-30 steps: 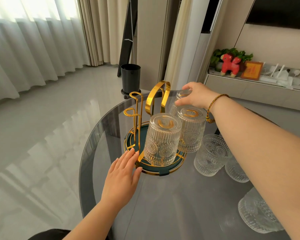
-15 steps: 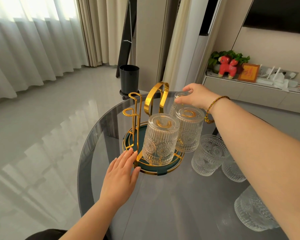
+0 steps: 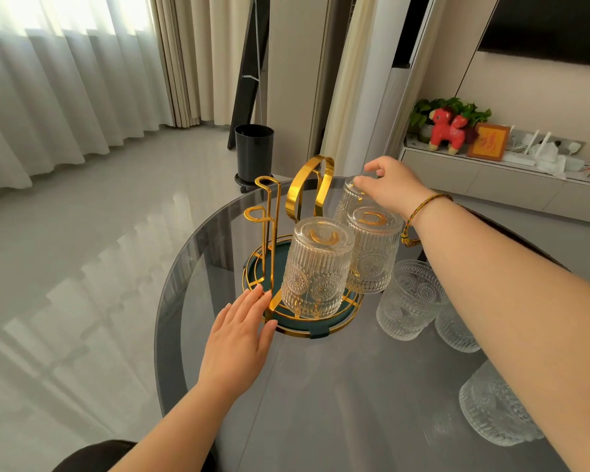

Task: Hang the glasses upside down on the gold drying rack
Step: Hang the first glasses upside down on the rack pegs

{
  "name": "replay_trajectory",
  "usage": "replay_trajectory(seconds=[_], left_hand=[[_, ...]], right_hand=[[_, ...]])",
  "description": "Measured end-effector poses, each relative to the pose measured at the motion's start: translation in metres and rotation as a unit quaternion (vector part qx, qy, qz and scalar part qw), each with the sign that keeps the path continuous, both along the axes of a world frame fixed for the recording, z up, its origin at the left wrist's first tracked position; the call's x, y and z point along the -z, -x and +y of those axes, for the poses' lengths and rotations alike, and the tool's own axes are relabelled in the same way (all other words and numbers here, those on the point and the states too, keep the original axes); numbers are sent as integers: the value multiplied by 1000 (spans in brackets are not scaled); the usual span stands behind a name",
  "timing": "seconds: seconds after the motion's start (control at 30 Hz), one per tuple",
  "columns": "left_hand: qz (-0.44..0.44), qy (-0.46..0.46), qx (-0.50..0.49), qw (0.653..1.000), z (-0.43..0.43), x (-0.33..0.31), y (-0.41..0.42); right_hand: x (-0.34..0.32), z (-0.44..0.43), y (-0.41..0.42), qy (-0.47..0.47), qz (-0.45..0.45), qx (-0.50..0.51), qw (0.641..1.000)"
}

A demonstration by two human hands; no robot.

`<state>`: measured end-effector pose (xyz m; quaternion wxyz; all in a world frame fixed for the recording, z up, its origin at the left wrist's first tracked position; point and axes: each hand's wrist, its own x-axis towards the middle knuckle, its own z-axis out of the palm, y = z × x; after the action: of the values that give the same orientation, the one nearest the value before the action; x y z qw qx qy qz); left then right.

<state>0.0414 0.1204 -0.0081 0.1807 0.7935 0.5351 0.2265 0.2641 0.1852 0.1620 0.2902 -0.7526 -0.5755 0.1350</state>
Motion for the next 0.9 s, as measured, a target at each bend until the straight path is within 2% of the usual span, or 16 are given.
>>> replay_trajectory(seconds=[0.1, 0.17, 0.2, 0.27, 0.4, 0.5, 0.67, 0.9], left_hand=[[-4, 1, 1, 1000, -1, -1, 0], [-4, 4, 1, 1000, -1, -2, 0], [-2, 5, 3, 1000, -1, -3, 1], [-1, 8, 9, 1000, -2, -4, 1], [-11, 13, 29, 999, -6, -6, 6], [-16, 17, 51, 998, -10, -5, 15], [-83, 30, 40, 995, -11, -7, 39], [-82, 33, -9, 996, -2, -10, 64]], right_hand=[[-10, -8, 10, -124, -19, 40, 991], [-23, -14, 21, -182, -14, 31, 983], [-29, -16, 30, -175, -14, 12, 984], [-39, -18, 53, -104, -31, -21, 994], [-42, -14, 83, 28, -122, -20, 992], [-42, -12, 92, 56, -145, -3, 988], [-47, -15, 102, 79, -102, -1, 992], [-60, -27, 97, 148, -141, -89, 975]])
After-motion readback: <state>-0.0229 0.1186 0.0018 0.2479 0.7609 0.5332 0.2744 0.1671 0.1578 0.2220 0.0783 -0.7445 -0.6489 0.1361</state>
